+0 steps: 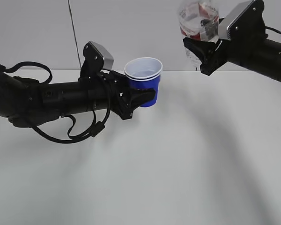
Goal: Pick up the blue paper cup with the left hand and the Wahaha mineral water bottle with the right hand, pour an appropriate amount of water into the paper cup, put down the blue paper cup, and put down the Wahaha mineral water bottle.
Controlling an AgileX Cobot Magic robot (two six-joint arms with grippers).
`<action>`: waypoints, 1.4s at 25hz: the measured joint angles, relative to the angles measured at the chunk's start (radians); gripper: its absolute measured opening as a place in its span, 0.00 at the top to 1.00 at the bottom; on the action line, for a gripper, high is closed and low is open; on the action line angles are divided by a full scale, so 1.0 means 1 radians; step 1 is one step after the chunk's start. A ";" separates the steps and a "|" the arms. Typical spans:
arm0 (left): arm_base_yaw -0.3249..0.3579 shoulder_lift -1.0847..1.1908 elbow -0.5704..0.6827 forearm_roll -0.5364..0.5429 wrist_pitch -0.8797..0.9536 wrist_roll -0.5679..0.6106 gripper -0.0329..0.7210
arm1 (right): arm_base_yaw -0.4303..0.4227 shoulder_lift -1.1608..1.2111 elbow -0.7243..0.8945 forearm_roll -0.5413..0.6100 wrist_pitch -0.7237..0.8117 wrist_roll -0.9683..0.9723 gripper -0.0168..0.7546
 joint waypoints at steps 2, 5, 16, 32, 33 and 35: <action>0.000 0.002 0.000 -0.063 0.009 0.034 0.40 | 0.000 0.000 0.000 0.000 0.006 0.072 0.35; 0.000 0.002 0.000 -0.147 0.029 0.091 0.42 | 0.000 0.000 0.002 0.002 0.029 0.139 0.35; 0.094 -0.004 0.023 -0.222 0.046 0.119 0.51 | 0.000 0.000 0.070 0.016 0.058 0.162 0.35; 0.158 -0.119 0.230 -0.353 0.047 0.257 0.52 | 0.000 0.000 0.073 0.042 0.091 0.164 0.35; 0.158 -0.119 0.241 -0.374 0.047 0.265 0.52 | 0.000 0.000 0.073 0.042 0.091 0.164 0.35; 0.158 -0.119 0.263 -0.417 0.027 0.296 0.52 | 0.000 0.000 0.073 0.043 0.091 0.164 0.35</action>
